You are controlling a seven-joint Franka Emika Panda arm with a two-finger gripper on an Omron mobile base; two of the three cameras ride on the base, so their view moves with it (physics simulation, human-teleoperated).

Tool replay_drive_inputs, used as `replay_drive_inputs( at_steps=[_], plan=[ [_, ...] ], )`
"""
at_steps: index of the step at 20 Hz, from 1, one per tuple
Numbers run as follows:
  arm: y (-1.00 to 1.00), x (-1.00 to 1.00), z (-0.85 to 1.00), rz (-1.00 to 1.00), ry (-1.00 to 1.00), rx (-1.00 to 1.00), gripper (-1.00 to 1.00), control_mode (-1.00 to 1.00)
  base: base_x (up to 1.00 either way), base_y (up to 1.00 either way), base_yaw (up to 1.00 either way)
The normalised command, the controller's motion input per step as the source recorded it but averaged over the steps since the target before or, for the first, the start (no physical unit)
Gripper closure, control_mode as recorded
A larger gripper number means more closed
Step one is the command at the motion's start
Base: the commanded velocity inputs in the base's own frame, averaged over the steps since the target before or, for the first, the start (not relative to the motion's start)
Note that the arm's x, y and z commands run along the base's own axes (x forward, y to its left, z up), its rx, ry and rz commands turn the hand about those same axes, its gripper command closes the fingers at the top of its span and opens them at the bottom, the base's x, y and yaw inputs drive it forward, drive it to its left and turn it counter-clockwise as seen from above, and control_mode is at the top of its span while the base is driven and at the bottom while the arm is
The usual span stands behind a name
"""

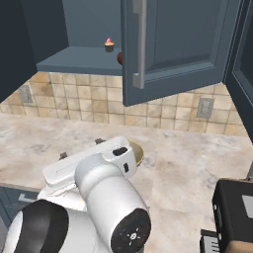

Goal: Open the cabinet. Pick the orange and apple from the cabinet and place them into the bowl. Then close the cabinet.

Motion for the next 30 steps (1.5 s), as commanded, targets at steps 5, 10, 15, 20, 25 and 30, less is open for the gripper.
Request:
replay_drive_inputs(
  at_steps=[5,10,15,20,25,30],
  plan=[
    [1.0,-0.2,0.47,-0.41,-0.61,-0.1,-1.0,-1.0,0.0,0.0,0.0],
    [0.68,0.39,0.63,-0.33,-0.49,-0.06,-1.0,-1.0,0.0,0.0,0.0],
    [0.17,0.94,0.1,-0.13,-0.05,-0.01,-1.0,-1.0,0.0,0.0,0.0],
    [0.03,1.0,0.0,-0.08,0.19,0.0,-1.0,-1.0,0.0,0.0,0.0],
    [-0.08,1.0,0.0,-0.34,0.16,0.04,-1.0,-1.0,0.0,0.0,0.0],
    [-0.25,0.91,0.0,-0.49,0.15,0.09,-1.0,-1.0,0.0,0.0,0.0]
  ],
)
